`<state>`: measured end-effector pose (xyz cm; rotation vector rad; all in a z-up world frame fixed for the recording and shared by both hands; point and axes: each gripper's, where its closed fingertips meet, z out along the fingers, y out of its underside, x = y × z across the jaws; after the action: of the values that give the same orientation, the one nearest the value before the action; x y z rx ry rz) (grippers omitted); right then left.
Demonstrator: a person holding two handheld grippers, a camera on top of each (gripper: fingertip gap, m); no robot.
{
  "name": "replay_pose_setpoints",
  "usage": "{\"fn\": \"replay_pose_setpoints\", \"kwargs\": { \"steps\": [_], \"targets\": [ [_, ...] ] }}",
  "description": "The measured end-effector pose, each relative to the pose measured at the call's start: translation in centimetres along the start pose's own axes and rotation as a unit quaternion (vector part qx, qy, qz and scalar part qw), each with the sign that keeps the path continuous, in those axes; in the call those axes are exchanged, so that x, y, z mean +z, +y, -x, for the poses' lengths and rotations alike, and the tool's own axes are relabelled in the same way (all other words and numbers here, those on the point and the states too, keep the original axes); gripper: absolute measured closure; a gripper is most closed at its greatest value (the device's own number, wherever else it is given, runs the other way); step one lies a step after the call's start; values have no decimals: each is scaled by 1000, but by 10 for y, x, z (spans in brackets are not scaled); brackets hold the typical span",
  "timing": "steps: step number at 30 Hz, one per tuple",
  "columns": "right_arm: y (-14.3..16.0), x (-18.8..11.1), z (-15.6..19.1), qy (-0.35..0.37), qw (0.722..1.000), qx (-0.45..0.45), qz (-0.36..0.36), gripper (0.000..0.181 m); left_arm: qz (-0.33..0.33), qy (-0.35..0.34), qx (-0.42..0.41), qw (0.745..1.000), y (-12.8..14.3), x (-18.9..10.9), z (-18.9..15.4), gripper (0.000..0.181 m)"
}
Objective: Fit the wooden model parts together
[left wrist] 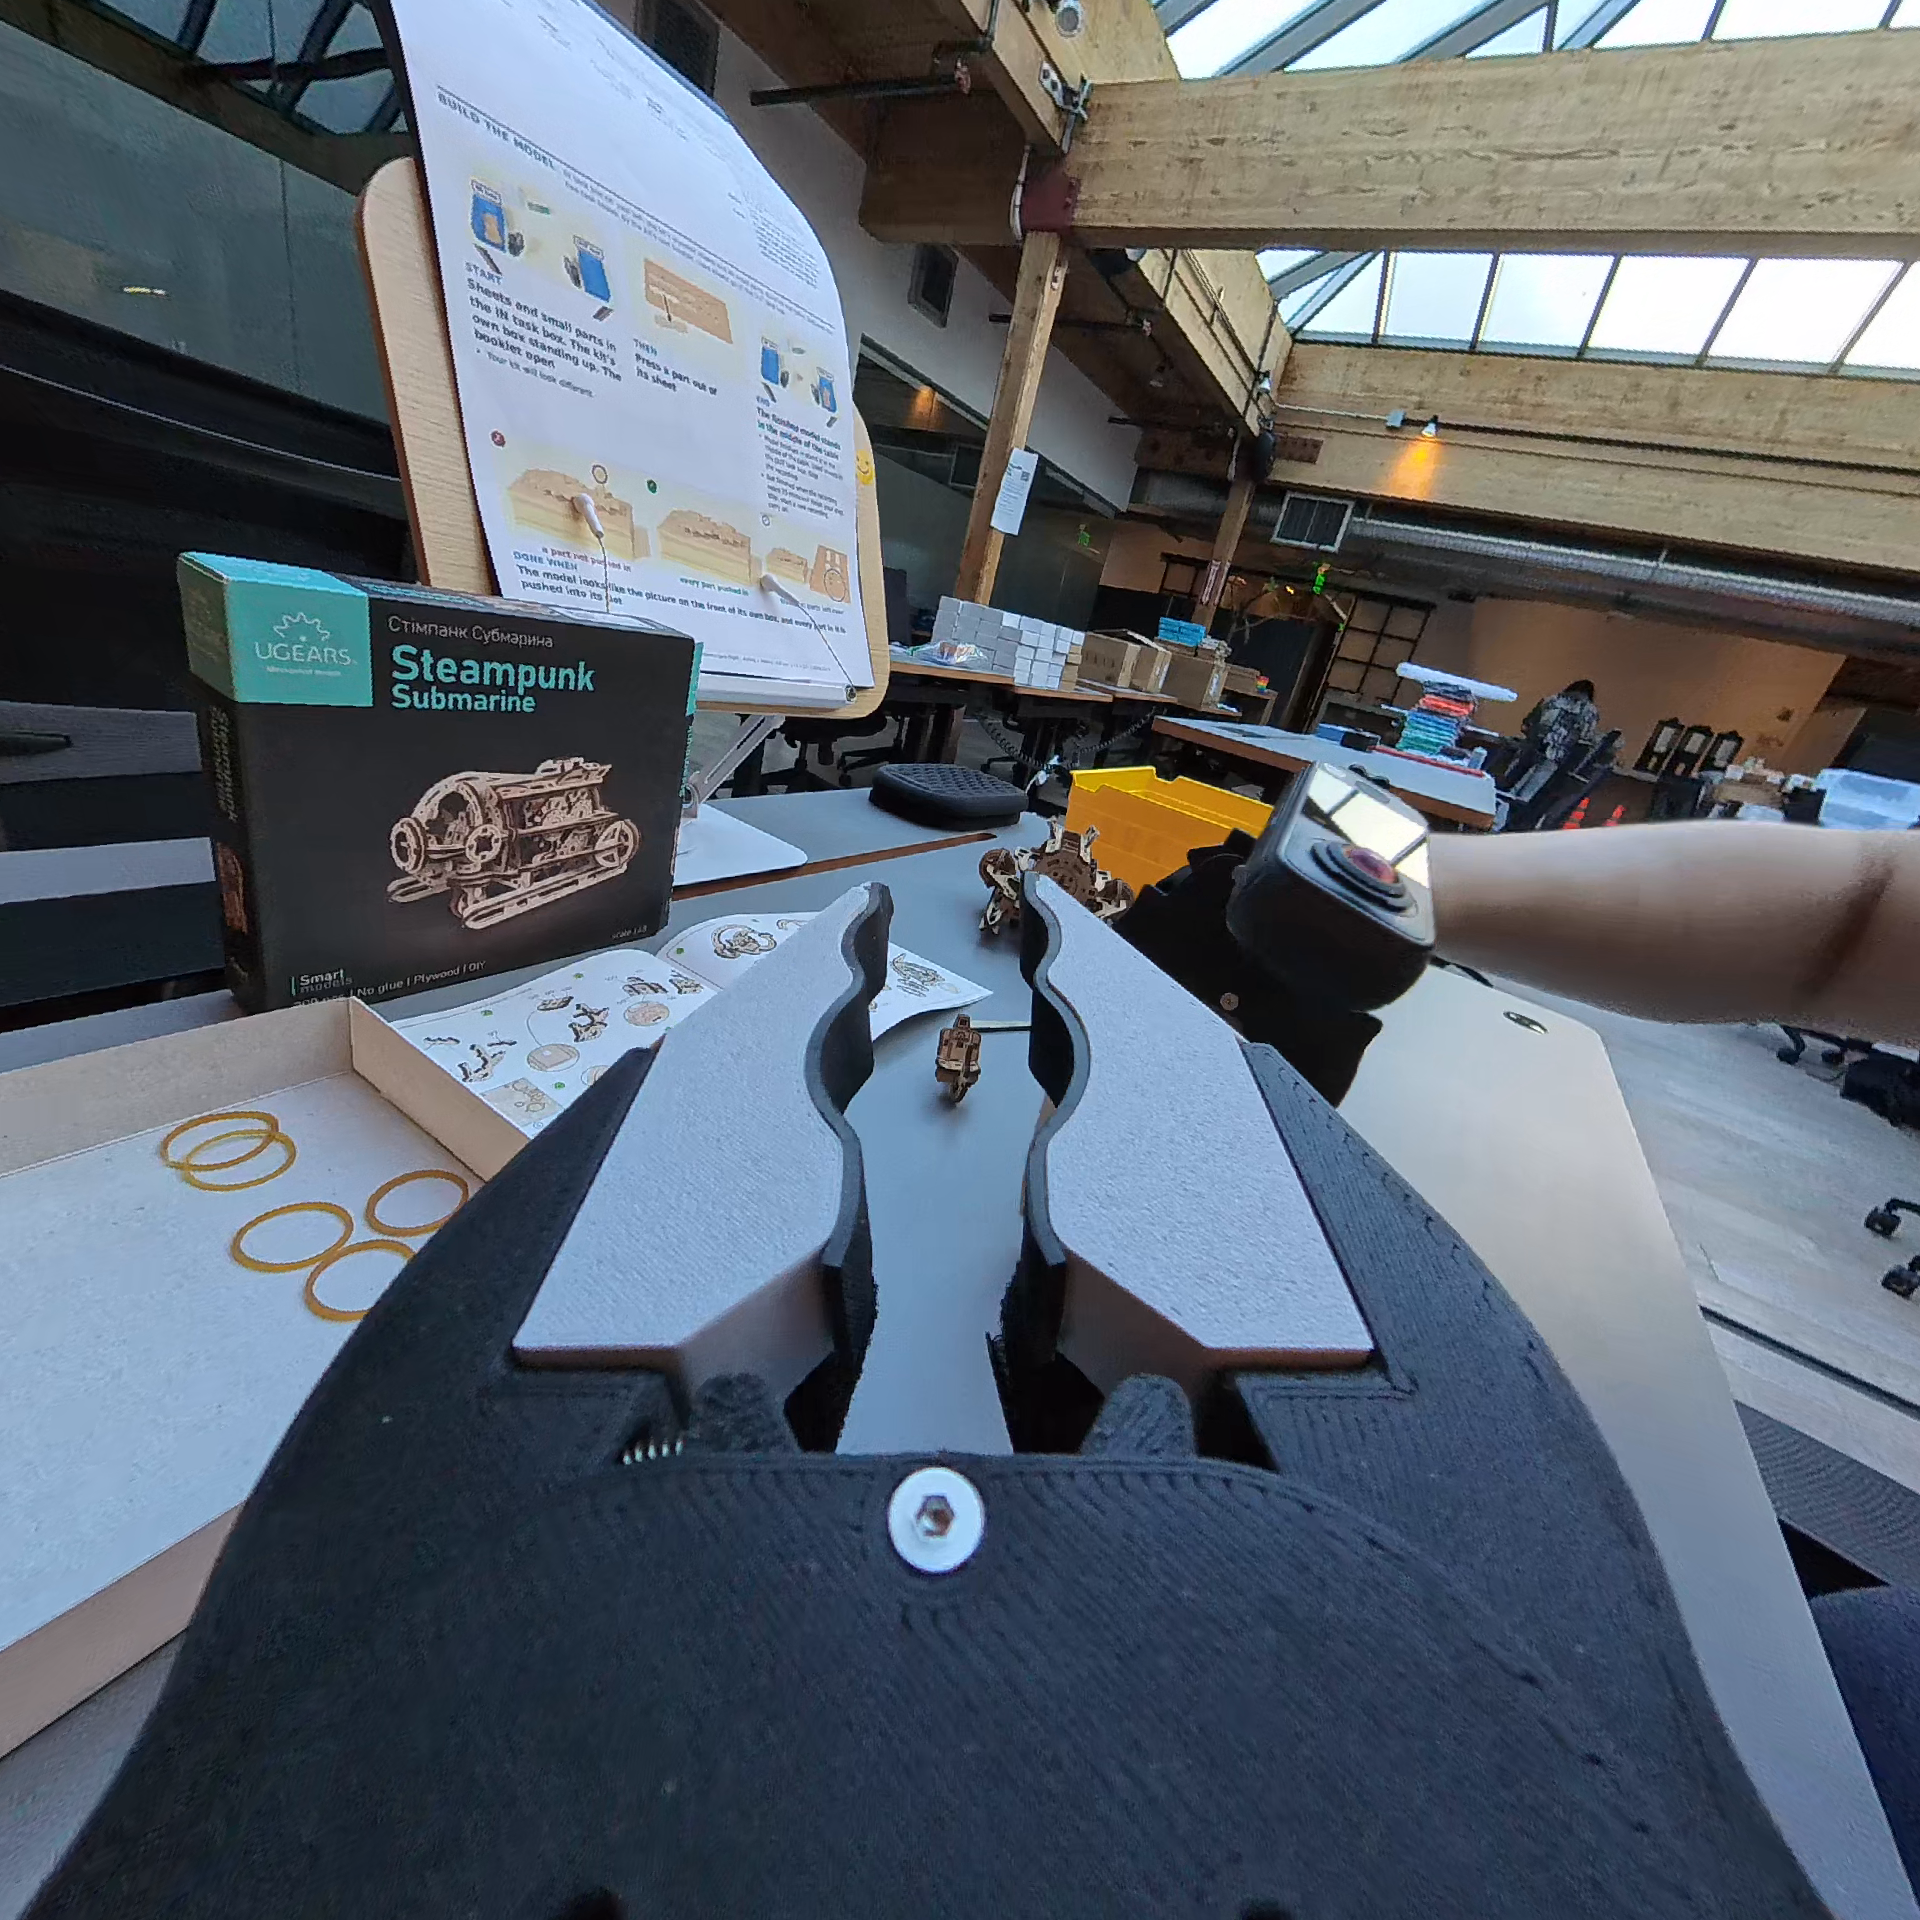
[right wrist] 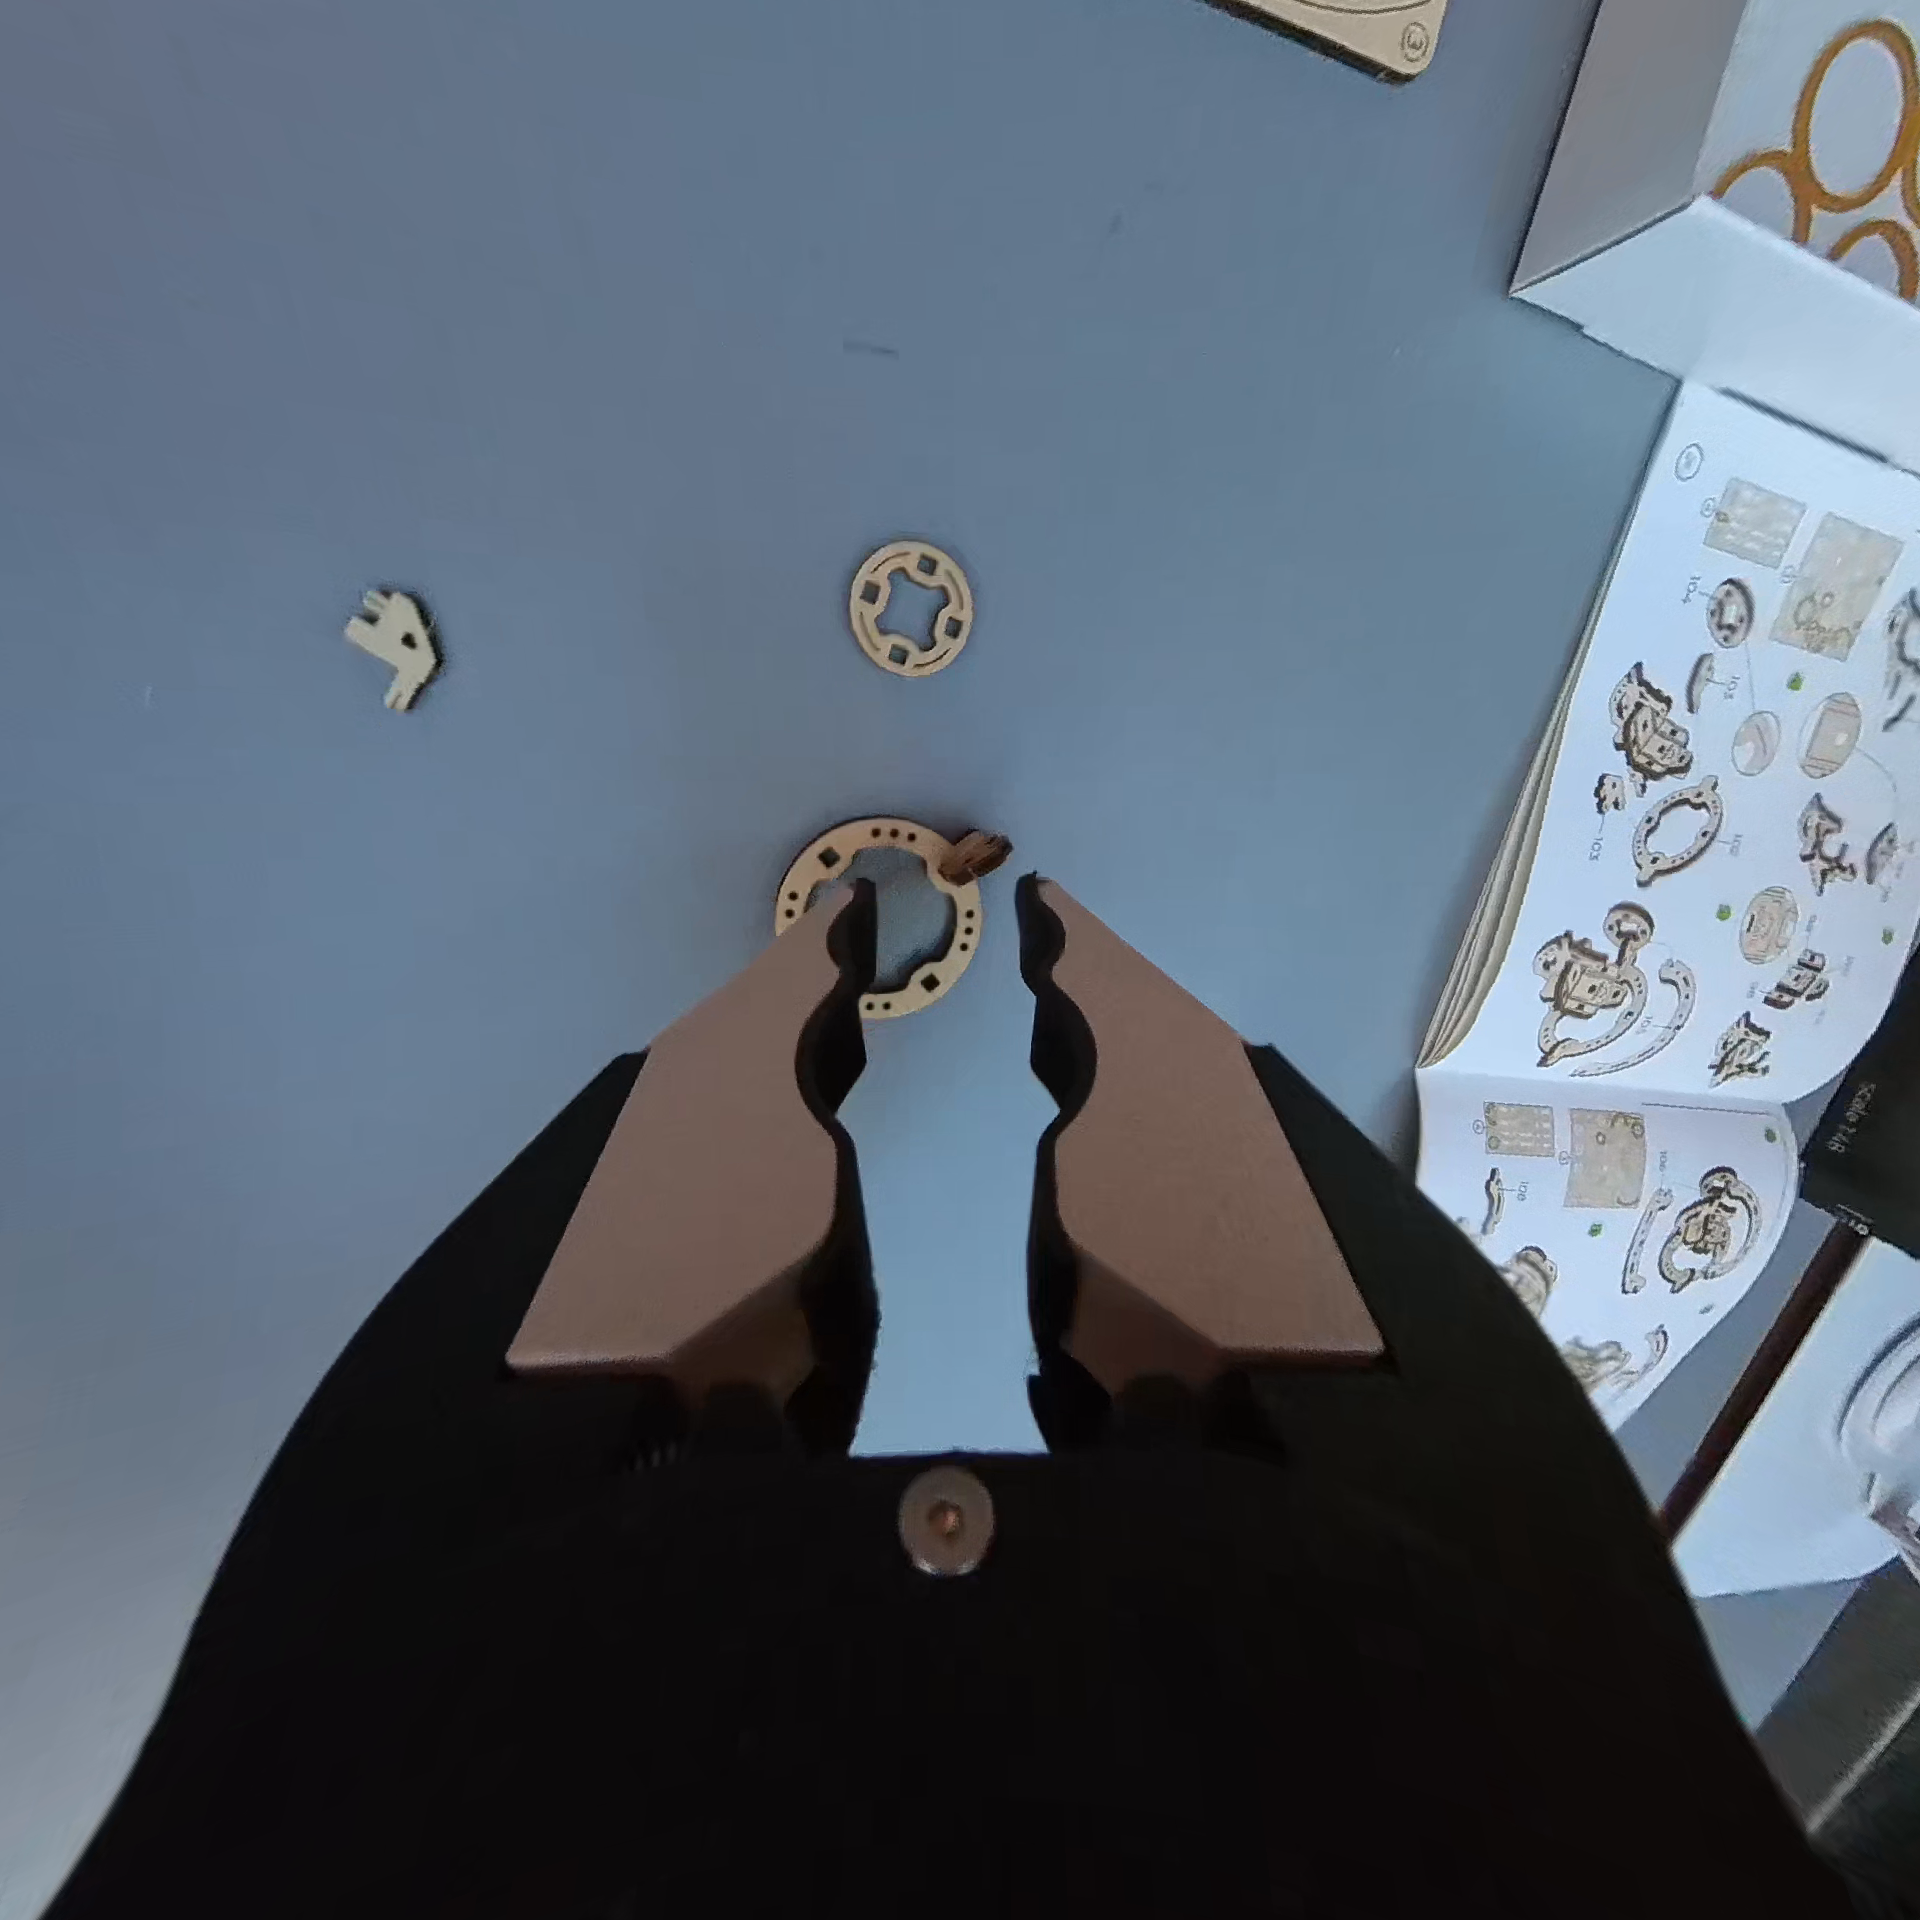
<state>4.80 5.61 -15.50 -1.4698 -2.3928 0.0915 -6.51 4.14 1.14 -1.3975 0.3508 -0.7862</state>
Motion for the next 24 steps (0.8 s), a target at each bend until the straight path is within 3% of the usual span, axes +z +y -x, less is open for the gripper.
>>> {"fn": "replay_pose_setpoints", "kwargs": {
  "steps": [6, 12, 24],
  "targets": [
    [-5, -8, -7, 32, 986, -154, -47, 157, 1, 0, 0, 1000, 1, 0, 0, 158],
    [-7, -5, 2, -17, 980, -192, -47, 158, 1, -1, -2, 1000, 1, 0, 1, 158],
    [-10, -4, -2, -2, 971, -237, -40, 163, 4, -1, -3, 1000, 2, 1, 2, 158]
  ]
}}
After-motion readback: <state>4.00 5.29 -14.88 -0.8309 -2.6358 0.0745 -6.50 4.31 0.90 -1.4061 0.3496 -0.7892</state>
